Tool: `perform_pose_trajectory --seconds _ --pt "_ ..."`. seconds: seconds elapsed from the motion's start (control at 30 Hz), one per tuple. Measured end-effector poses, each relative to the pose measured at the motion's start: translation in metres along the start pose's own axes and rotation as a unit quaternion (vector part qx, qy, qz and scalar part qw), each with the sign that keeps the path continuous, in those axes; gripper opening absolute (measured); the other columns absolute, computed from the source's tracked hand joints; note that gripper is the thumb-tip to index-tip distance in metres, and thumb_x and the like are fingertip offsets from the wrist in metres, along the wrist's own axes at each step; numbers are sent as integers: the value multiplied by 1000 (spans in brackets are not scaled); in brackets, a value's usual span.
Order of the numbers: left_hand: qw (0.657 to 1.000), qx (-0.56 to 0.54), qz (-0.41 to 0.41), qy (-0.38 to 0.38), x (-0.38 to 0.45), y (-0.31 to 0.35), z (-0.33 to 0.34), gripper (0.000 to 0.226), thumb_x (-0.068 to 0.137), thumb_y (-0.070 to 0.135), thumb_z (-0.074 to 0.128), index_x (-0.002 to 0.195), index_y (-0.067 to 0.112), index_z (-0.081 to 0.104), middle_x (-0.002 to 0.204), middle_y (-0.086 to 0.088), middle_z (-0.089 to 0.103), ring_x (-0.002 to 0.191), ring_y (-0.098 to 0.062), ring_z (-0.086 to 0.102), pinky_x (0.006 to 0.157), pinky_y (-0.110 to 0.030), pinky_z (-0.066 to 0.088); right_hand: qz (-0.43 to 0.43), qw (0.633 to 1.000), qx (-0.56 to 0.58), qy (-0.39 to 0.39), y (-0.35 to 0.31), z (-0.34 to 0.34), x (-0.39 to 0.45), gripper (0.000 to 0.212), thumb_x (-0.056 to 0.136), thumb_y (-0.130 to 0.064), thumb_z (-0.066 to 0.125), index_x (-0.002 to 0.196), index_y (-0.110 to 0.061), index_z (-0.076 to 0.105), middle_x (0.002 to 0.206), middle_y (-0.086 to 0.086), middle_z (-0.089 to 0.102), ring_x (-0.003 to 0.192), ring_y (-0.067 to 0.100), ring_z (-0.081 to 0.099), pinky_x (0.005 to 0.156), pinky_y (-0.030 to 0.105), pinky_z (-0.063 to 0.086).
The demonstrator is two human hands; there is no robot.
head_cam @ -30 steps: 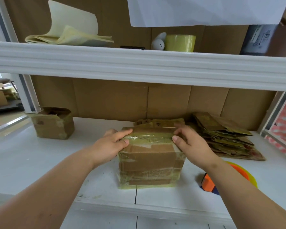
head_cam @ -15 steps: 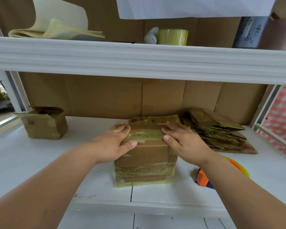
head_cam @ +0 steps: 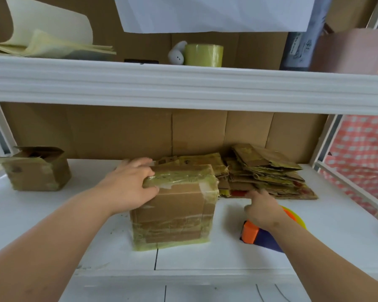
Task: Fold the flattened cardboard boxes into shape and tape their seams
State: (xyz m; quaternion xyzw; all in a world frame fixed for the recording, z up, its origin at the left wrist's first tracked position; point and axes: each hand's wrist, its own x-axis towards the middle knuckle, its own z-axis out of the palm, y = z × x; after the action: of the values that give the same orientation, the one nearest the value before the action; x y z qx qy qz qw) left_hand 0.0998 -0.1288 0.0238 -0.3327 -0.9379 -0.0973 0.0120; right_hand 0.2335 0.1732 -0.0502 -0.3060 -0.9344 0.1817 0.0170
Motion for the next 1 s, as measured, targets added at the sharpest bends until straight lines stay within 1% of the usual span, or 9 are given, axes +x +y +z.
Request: perform_pose_trajectory --seconds 0.13,0.27,0.33,0.4,0.47,0.6,0.77,0.9,1.0 --pt "998 -51 -37 24 1 10 7 58 95 40 48 150 30 30 153 3 34 140 -19 28 115 -40 30 77 989 -96 -85 19 9 -7 70 86 -47 50 145 -12 39 148 12 35 135 36 39 110 45 37" --pt "989 -120 -76 40 -2 11 13 50 96 38 49 142 31 32 137 -1 45 121 -19 47 101 -37 44 110 986 -68 -108 26 6 -3 89 69 -46 64 146 -11 34 151 11 24 137 33 36 103 40 41" --pt "987 -127 -89 49 -4 11 13 41 98 39 48 135 31 35 123 0 48 100 -16 55 87 -36 50 106 975 -135 -143 33 3 -1 81 63 -42 62 137 -13 46 135 9 45 127 30 46 105 42 42" --pt "987 -124 -89 53 -6 11 15 33 98 41 47 129 31 38 115 2 51 92 -13 57 79 -35 51 76 964 -193 -166 43 3 0 46 75 -36 61 119 -24 56 115 -2 56 119 24 51 107 44 37" --pt "989 -115 -78 57 -7 10 17 32 99 41 46 129 30 45 130 4 52 109 -14 54 87 -31 45 54 966 -195 -161 51 5 -1 25 84 -32 59 109 -30 57 110 -6 58 120 21 50 111 44 30" --pt "992 -78 -60 73 -10 12 17 32 100 40 45 128 28 56 155 11 37 139 -15 36 112 -36 34 12 977 -171 -126 51 4 -4 29 83 -46 65 105 -34 50 105 -11 59 114 16 52 113 43 29" --pt "995 -13 -38 87 -11 15 11 32 101 39 44 125 27 60 151 10 41 141 -14 29 114 -32 26 -22 992 68 -105 37 -18 -8 39 82 -42 74 109 -24 53 100 -6 62 96 16 60 79 30 51" --pt "995 12 -53 82 -18 16 10 38 102 46 36 136 30 42 130 7 57 122 -17 49 105 -35 32 -57 946 315 -50 23 -48 -25 52 63 -44 82 105 -20 62 97 2 72 89 23 67 67 31 49" --pt "997 40 -43 59 -20 16 8 44 103 48 29 145 37 34 143 11 48 133 -15 42 110 -39 25 -114 918 380 6 7 -68 -36 44 70 -37 84 104 -17 63 93 5 73 84 25 69 65 35 52"
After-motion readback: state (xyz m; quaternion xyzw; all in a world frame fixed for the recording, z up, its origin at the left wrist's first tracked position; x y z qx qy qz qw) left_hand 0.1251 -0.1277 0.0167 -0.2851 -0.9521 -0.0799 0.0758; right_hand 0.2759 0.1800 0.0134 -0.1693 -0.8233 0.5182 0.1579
